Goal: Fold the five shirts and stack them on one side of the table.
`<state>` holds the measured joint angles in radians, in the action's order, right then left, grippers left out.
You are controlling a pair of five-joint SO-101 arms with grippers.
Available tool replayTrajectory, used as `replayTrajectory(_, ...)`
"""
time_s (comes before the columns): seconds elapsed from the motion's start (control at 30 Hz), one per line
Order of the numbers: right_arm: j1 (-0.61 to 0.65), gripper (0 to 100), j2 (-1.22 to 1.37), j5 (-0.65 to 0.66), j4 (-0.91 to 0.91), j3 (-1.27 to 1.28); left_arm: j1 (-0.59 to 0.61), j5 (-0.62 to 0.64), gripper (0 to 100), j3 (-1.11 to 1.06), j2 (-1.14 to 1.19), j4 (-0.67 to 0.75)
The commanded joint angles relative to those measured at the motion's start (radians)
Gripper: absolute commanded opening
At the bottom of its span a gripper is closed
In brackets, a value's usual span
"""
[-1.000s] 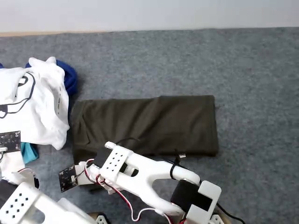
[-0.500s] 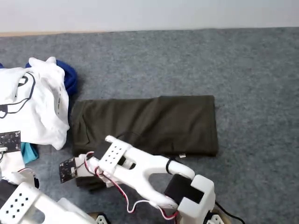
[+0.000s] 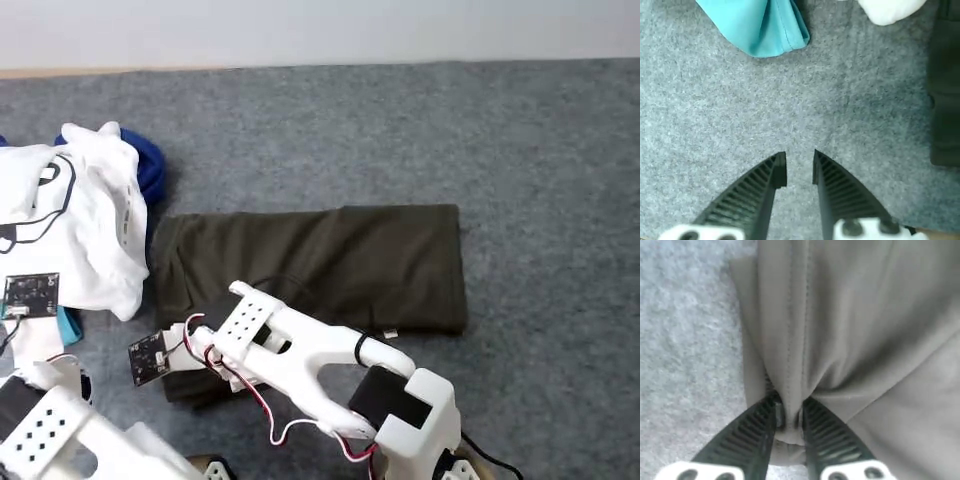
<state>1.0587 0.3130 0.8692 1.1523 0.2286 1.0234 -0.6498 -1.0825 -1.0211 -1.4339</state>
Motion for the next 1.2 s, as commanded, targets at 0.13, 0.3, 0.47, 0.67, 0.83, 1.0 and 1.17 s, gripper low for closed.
replayTrajectory(0.13, -0.102, 0.9, 0.004, 0.011, 0.058, -0.169, -0.006, 0.005, 10, 0.013, -0.012, 0.012)
replayTrajectory(0.3, -0.156, 0.9, 0.01, 0.011, 0.048, -0.235, -0.006, 0.005, 10, 0.013, -0.012, 0.012)
replayTrajectory(0.47, -0.185, 0.9, 0.012, 0.006, 0.024, -0.253, -0.006, 0.005, 10, 0.012, -0.012, 0.014)
replayTrajectory(0.67, -0.222, 0.9, 0.012, 0.005, -0.039, -0.255, -0.006, 0.005, 10, 0.008, -0.011, 0.014)
replayTrajectory(0.83, -0.257, 1.0, 0.012, 0.005, -0.077, -0.256, -0.006, 0.005, 10, 0.007, -0.011, 0.014)
replayTrajectory(1.0, -0.283, 1.0, 0.019, 0.005, -0.071, -0.299, -0.006, 0.005, 10, 0.007, -0.011, 0.014)
replayTrajectory(1.17, -0.305, 1.0, 0.082, 0.005, 0.01, -0.45, -0.006, 0.005, 10, 0.007, -0.011, 0.014)
